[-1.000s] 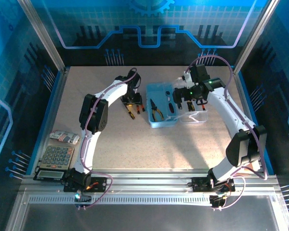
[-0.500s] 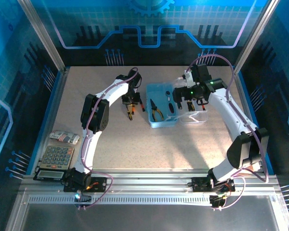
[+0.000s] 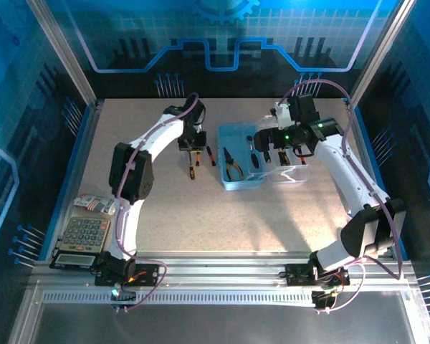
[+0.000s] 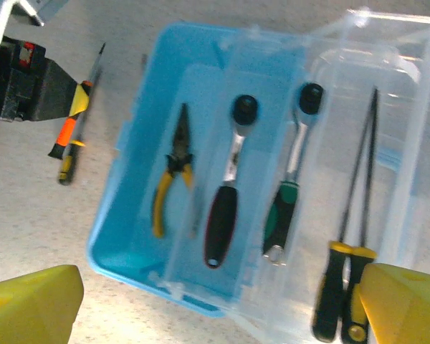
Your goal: Pack the tool kit
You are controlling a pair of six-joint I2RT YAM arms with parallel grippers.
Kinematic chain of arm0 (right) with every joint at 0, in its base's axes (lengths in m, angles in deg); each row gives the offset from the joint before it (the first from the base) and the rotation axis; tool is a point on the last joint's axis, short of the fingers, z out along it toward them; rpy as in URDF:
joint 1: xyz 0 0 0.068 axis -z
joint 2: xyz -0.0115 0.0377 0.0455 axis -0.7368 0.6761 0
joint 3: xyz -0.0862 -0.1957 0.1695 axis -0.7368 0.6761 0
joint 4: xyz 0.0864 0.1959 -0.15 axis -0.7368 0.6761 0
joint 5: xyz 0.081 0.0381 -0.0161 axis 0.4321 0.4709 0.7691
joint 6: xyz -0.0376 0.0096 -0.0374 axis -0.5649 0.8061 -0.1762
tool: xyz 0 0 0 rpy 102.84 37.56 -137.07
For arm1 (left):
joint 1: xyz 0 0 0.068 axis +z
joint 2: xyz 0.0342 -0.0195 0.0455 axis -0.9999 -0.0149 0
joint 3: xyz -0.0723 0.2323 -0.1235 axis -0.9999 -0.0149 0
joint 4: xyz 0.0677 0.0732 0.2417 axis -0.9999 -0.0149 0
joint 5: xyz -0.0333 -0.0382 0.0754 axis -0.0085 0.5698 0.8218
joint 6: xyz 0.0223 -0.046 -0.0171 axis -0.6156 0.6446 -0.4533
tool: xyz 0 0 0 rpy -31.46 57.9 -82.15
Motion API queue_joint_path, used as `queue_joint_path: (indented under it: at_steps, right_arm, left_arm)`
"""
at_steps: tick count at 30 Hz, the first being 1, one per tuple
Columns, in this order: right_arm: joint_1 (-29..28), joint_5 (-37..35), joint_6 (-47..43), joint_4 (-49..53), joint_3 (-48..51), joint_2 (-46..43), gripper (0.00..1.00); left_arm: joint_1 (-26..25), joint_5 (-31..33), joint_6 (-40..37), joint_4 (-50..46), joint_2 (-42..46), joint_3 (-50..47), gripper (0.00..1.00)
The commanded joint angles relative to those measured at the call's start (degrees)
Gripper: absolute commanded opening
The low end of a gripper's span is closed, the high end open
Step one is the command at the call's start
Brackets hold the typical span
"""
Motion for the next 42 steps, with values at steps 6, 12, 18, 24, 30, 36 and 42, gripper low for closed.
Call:
queue_joint_path:
  at_steps: [6,12,18,24,30,36,42]
  right_arm:
    - [-1.49,15.15,5.63,-8.45,4.12,-3.42,0.99]
    - [-5.00,21.05,12.91,-18.69,5.94,-2.00,0.84]
    - [-9.57,19.63,15.68,-22.16,4.15,2.43,0.71]
    - [-12.82,13.83,16.41,-22.61,2.57,5.41,0.58]
    - [-14.30,12.94,17.66,-24.60,1.93,7.55,0.50]
    - [-15.12,12.08,17.73,-24.57,1.12,8.68,0.42]
    - [-15.12,11.36,17.66,-23.90,0.81,8.60,0.26]
  left_arm:
    - [2.77,-23.57,9.93,14.51,18.44,-12.66,0.00]
    - [1.74,-31.39,20.38,31.50,25.89,-22.76,0.00]
    - [0.41,-32.77,23.30,36.74,28.11,-25.43,0.00]
    - [-0.52,-32.99,23.59,37.36,28.81,-26.08,0.00]
    - [-1.10,-33.39,23.08,36.39,28.87,-25.56,0.00]
    - [-1.45,-33.66,22.80,36.27,29.03,-25.83,0.00]
    - [-1.61,-34.38,22.73,36.05,29.19,-25.42,0.00]
